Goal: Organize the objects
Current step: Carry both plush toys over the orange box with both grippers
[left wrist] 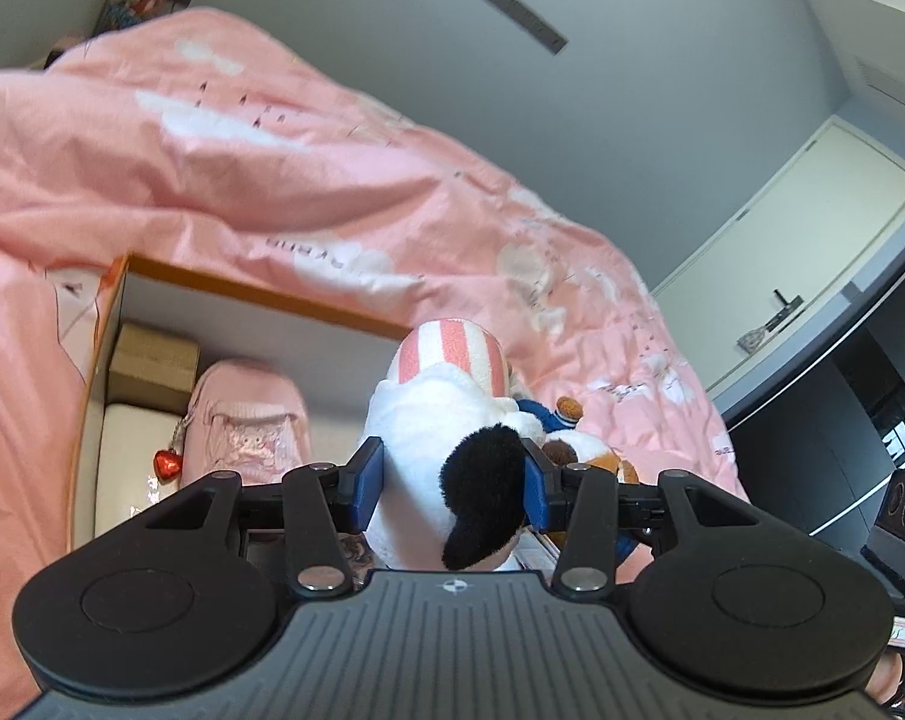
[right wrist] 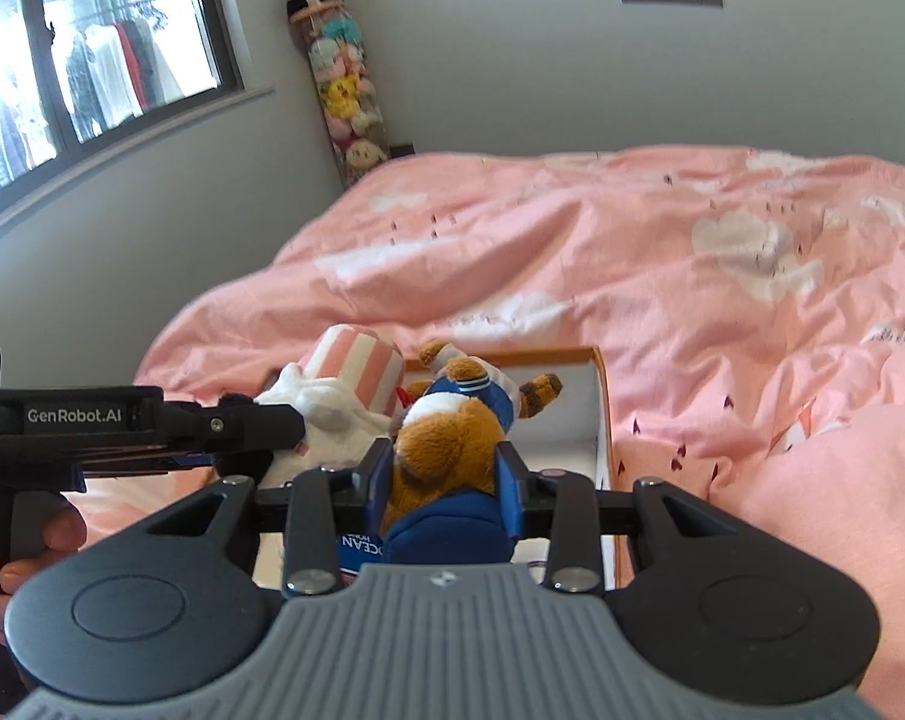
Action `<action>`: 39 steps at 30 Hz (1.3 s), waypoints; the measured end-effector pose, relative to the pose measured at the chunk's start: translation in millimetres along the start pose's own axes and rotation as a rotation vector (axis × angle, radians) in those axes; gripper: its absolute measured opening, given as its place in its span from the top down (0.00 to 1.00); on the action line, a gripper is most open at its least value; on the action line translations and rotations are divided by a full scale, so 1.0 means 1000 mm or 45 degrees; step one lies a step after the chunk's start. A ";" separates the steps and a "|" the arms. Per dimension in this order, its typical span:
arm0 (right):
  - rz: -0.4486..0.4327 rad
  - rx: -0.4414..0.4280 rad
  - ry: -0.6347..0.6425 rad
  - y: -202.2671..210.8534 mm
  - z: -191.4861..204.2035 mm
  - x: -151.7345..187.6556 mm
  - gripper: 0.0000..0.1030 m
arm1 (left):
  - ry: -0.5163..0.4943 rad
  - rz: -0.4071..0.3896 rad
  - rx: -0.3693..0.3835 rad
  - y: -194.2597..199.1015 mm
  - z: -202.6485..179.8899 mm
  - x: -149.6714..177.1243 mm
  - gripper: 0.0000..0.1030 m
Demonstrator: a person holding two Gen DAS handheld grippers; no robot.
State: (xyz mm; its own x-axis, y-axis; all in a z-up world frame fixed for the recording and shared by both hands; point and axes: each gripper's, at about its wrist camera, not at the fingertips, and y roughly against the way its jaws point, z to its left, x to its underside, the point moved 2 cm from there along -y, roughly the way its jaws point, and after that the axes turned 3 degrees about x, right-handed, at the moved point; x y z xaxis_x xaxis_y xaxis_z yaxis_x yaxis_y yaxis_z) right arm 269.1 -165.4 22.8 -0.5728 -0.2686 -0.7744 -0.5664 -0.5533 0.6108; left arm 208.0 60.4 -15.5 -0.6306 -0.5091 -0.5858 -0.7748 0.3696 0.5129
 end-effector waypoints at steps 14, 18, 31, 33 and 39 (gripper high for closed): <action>0.147 0.115 0.053 -0.059 -0.021 0.004 0.63 | 0.109 0.089 -0.038 -0.057 0.021 -0.007 0.49; 0.134 0.151 0.163 -0.078 -0.018 -0.003 0.63 | 0.079 0.112 -0.098 -0.078 0.023 -0.016 0.49; 0.287 0.135 0.441 -0.146 -0.023 0.008 0.64 | 0.084 0.263 -0.233 -0.132 0.044 -0.012 0.49; 0.301 0.146 0.493 -0.151 -0.020 0.010 0.64 | 0.085 0.271 -0.238 -0.134 0.045 -0.012 0.49; 0.364 0.162 0.548 -0.163 -0.016 0.012 0.64 | 0.061 0.305 -0.270 -0.143 0.044 -0.014 0.47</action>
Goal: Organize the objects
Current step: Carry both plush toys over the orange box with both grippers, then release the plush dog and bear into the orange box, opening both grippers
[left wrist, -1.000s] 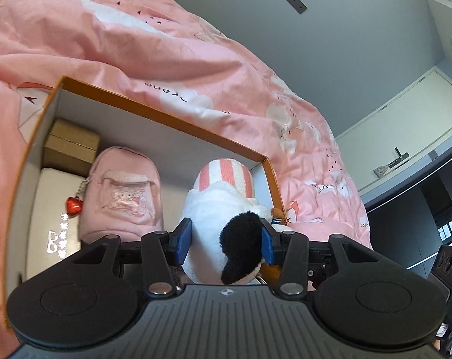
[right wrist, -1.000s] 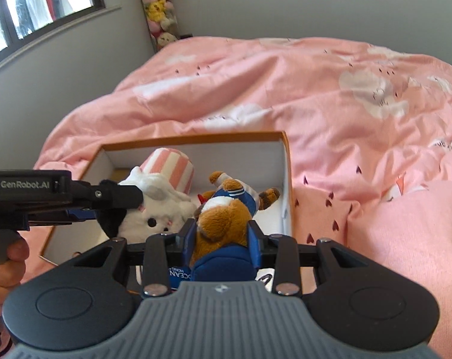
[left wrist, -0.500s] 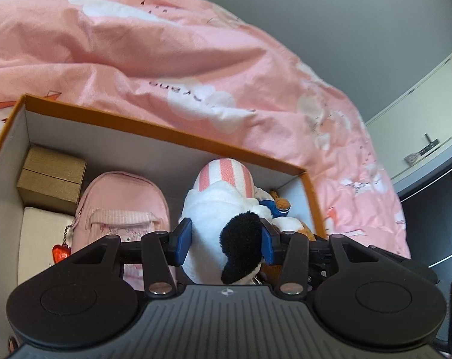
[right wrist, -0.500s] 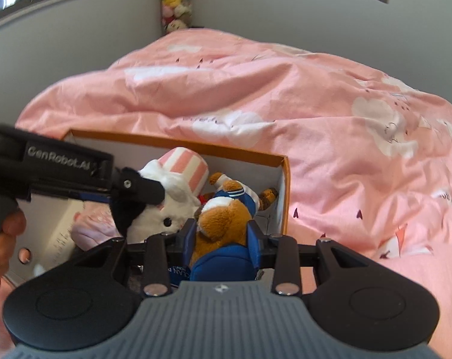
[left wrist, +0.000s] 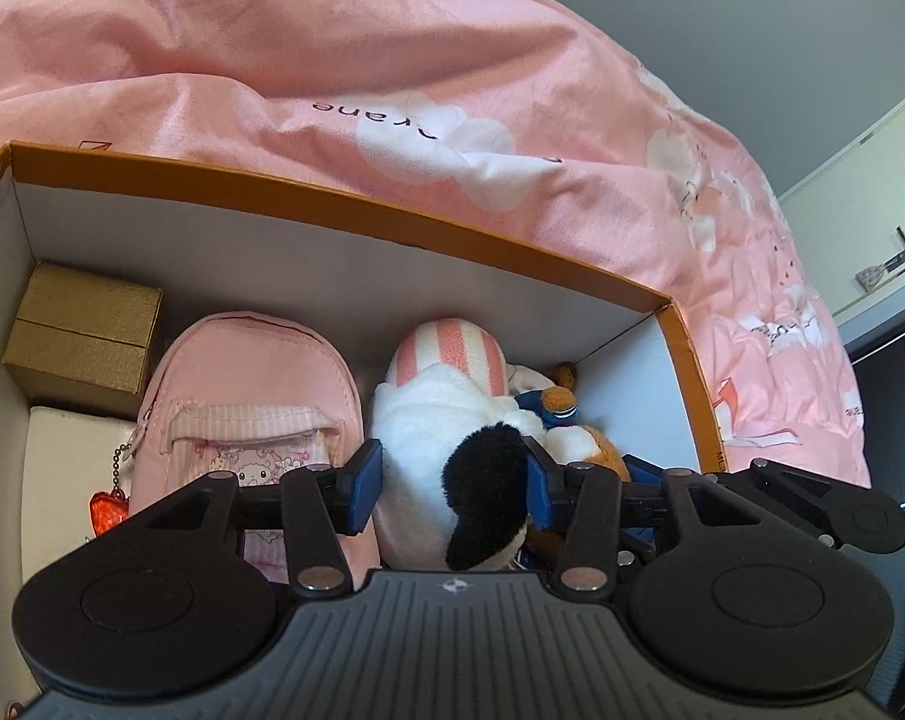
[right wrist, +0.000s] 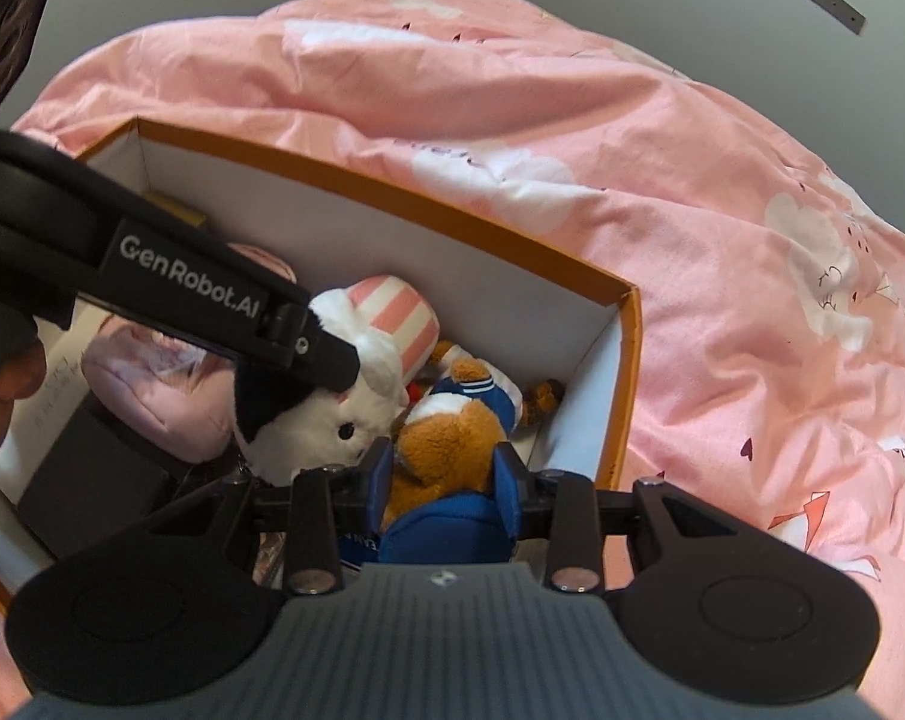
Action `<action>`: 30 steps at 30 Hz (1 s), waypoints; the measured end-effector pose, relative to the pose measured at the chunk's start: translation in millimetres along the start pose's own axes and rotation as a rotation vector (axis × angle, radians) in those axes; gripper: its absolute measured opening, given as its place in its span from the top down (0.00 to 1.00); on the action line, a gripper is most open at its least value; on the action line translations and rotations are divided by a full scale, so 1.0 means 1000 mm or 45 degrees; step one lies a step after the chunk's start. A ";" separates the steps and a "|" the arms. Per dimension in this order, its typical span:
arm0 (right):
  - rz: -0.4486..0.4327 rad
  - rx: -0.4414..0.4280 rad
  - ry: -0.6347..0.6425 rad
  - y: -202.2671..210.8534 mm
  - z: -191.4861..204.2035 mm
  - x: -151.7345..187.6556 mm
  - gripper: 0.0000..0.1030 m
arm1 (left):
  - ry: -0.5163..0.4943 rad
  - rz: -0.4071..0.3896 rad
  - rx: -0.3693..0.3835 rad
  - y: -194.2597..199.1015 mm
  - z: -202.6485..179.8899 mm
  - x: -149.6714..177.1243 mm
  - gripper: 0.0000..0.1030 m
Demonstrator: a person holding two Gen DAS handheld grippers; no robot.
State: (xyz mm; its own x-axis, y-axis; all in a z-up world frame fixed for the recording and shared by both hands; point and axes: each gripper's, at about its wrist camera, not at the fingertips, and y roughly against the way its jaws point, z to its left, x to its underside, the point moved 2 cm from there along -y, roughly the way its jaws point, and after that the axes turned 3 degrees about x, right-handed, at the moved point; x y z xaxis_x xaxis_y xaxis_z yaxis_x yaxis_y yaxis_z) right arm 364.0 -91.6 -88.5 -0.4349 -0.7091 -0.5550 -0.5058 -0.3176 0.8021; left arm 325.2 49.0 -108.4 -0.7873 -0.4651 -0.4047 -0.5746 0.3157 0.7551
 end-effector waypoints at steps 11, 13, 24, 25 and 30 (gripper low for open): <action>0.032 0.022 0.074 -0.006 0.009 0.001 0.59 | -0.033 -0.010 -0.006 0.007 -0.006 0.001 0.38; 0.009 0.029 0.067 0.002 0.008 0.002 0.54 | -0.041 -0.030 0.001 0.015 -0.008 0.001 0.36; -0.204 0.053 -0.017 0.088 0.010 0.013 0.53 | -0.194 -0.250 0.086 0.098 -0.037 0.021 0.34; -0.230 0.043 -0.041 0.099 0.011 0.015 0.53 | -0.220 -0.278 0.083 0.108 -0.040 0.027 0.34; -0.355 0.010 -0.170 0.149 0.017 0.035 0.53 | -0.362 -0.409 0.062 0.154 -0.054 0.065 0.34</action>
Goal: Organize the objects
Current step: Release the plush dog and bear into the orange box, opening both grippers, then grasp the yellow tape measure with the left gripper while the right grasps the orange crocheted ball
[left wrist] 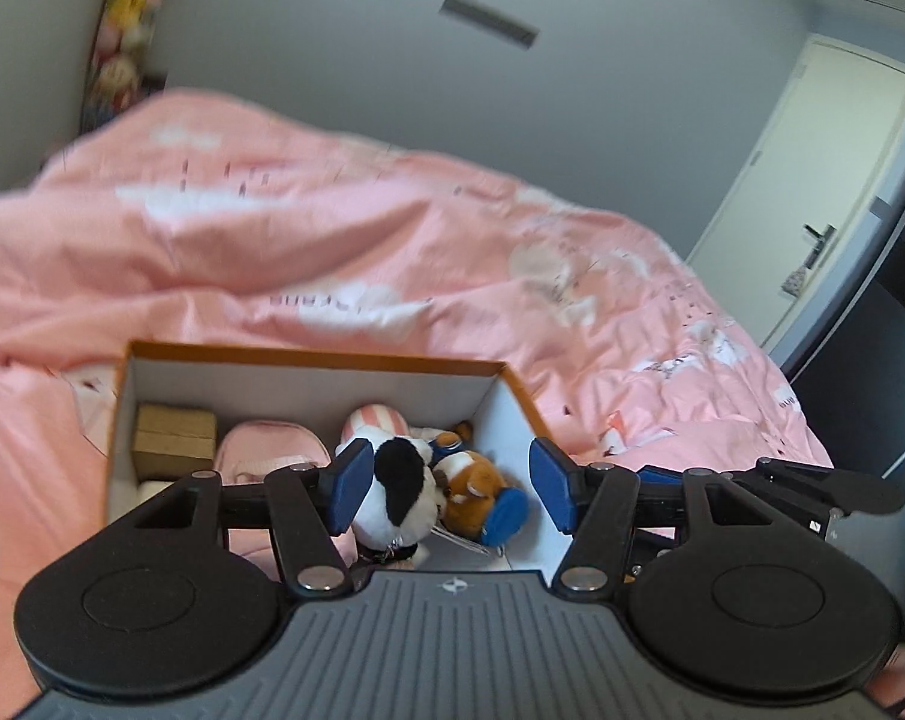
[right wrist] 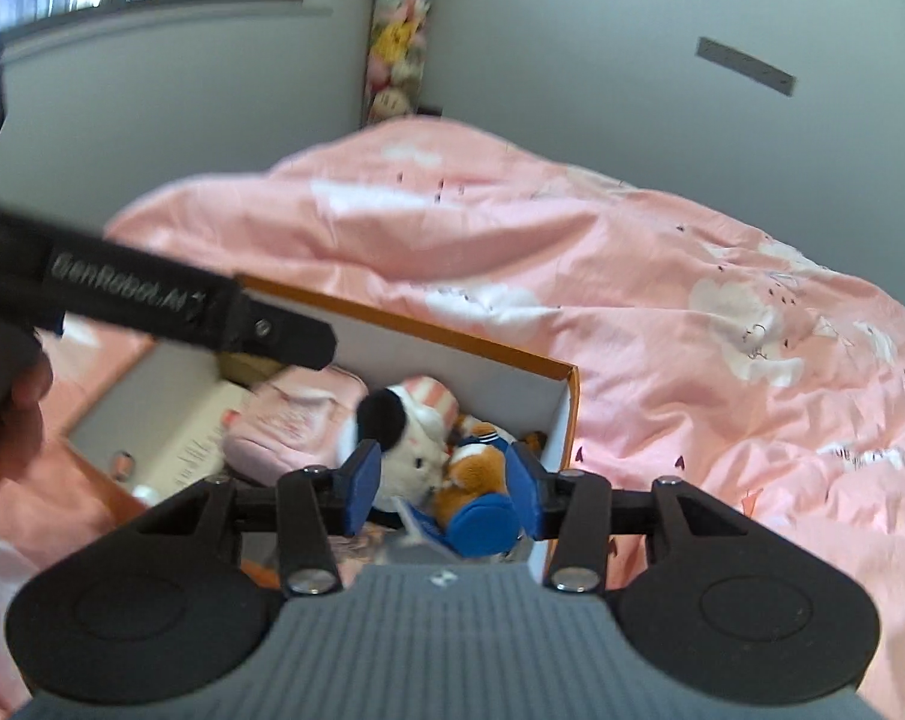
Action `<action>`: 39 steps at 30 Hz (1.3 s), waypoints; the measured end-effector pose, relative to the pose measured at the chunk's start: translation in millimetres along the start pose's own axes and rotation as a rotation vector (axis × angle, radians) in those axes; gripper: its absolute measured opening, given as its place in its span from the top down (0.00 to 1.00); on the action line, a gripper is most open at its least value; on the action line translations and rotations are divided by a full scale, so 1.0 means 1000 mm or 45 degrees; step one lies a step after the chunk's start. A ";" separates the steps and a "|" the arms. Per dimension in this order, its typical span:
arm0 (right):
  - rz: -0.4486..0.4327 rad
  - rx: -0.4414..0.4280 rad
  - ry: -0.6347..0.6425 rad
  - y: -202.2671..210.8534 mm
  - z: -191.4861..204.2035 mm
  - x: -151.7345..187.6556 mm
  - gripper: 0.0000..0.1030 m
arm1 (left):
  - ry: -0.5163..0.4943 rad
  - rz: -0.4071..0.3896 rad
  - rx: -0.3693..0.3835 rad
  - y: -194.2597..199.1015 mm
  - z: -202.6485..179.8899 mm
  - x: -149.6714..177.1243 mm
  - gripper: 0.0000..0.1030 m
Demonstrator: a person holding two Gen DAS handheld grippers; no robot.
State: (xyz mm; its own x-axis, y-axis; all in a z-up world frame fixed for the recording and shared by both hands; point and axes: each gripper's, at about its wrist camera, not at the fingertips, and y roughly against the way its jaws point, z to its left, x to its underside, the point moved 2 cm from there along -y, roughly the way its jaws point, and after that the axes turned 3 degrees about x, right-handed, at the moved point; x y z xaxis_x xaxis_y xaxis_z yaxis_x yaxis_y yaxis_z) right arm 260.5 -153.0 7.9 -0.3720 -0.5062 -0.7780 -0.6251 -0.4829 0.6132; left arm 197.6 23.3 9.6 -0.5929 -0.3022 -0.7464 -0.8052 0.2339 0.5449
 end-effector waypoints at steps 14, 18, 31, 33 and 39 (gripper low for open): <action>0.190 -0.035 -0.291 0.053 0.031 0.097 0.46 | -0.171 0.340 -0.050 0.025 -0.016 0.100 0.37; 0.328 -0.034 -0.388 0.043 0.034 0.123 0.46 | -0.084 0.490 -0.032 0.020 0.000 0.124 0.38; 0.535 -0.079 -0.385 0.023 0.059 0.149 0.46 | 0.123 0.620 -0.017 0.011 0.035 0.147 0.38; 0.557 -0.094 -0.385 0.020 0.061 0.151 0.46 | 0.151 0.630 -0.005 0.009 0.039 0.148 0.38; 0.599 -0.095 -0.395 0.013 0.061 0.157 0.46 | 0.180 0.651 0.020 0.005 0.042 0.149 0.39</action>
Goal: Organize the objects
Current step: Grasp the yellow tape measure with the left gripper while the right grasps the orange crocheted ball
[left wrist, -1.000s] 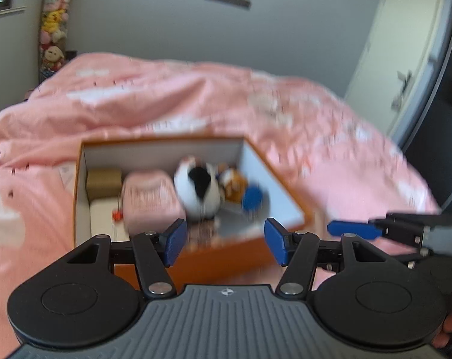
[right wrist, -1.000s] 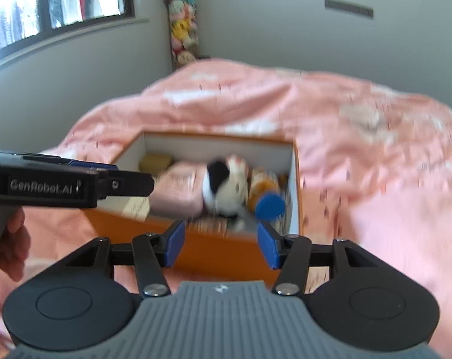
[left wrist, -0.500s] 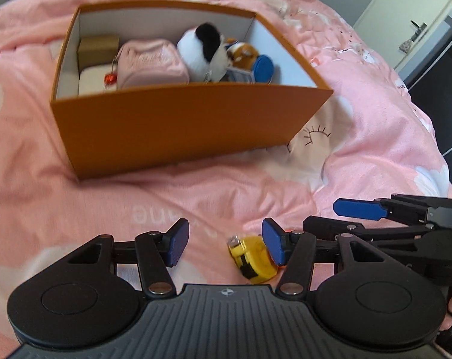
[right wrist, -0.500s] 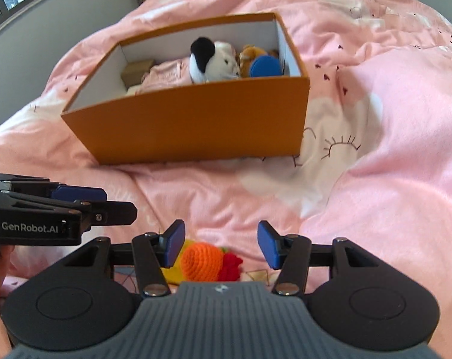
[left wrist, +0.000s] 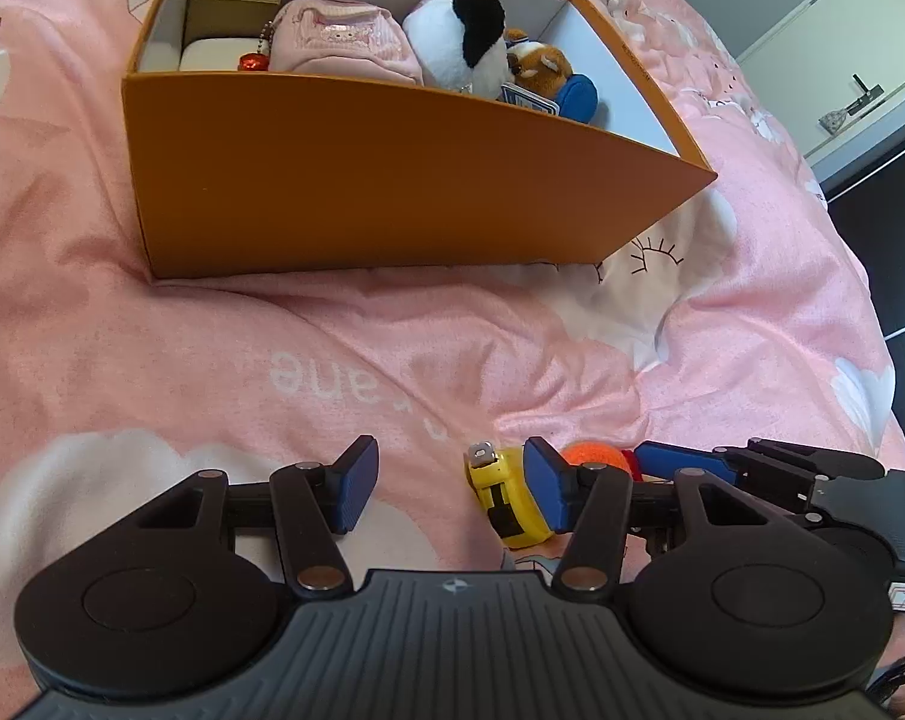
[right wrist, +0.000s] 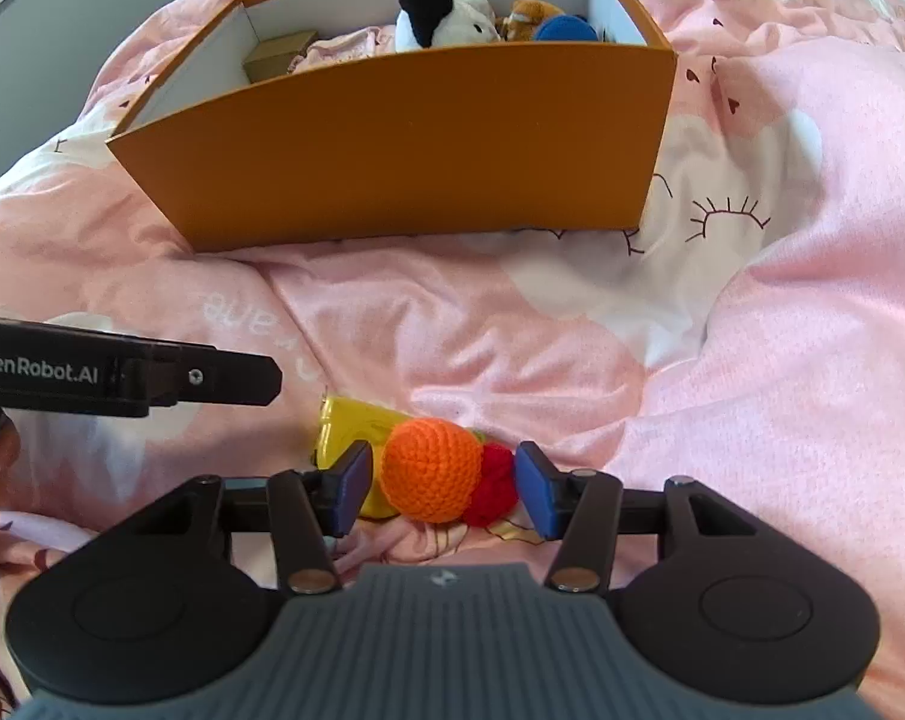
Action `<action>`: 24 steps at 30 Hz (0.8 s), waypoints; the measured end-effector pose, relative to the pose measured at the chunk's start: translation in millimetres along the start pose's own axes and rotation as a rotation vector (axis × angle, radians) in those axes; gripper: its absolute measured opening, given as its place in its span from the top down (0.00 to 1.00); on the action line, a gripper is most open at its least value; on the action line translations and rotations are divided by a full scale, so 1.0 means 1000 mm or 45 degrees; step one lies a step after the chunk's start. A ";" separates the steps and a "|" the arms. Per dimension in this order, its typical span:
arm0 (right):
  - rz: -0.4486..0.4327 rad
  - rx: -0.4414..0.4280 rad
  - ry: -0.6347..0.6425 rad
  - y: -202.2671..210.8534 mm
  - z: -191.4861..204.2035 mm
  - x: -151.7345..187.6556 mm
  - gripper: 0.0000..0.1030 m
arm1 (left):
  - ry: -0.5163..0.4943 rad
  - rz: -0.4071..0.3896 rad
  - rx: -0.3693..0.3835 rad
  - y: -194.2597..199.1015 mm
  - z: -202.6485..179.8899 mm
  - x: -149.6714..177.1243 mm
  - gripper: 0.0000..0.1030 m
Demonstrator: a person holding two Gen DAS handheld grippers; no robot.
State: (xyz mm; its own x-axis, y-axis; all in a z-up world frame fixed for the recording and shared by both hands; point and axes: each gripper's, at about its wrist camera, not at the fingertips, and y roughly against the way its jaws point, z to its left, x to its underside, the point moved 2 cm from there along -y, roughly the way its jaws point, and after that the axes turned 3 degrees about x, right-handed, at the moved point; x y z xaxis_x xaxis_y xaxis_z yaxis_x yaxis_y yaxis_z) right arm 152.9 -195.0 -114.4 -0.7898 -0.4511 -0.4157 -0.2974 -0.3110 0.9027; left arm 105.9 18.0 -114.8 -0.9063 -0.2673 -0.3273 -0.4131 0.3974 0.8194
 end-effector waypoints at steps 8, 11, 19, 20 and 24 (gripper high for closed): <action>0.031 -0.001 -0.018 -0.012 -0.007 0.000 0.49 | -0.049 0.042 0.016 -0.008 -0.009 0.001 0.40; -0.003 -0.014 -0.043 -0.007 -0.012 -0.001 0.55 | -0.056 0.071 0.044 -0.013 -0.012 0.003 0.40; -0.078 0.087 -0.023 0.010 -0.029 -0.008 0.91 | -0.018 0.141 0.084 -0.032 -0.016 0.006 0.40; -0.079 0.070 -0.037 0.009 -0.031 -0.007 0.90 | -0.013 0.147 0.078 -0.035 -0.016 0.005 0.40; -0.105 0.019 -0.064 0.011 -0.034 -0.004 0.88 | -0.021 0.182 0.047 -0.049 -0.019 0.007 0.39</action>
State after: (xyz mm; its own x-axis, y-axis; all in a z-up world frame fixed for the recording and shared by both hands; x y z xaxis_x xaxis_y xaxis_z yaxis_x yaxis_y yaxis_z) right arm 171.1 -224.7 -106.1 -0.7881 -0.3820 -0.4827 -0.3699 -0.3329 0.8674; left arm 121.5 -19.7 -147.9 -0.9573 -0.1913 -0.2169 -0.2828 0.4626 0.8403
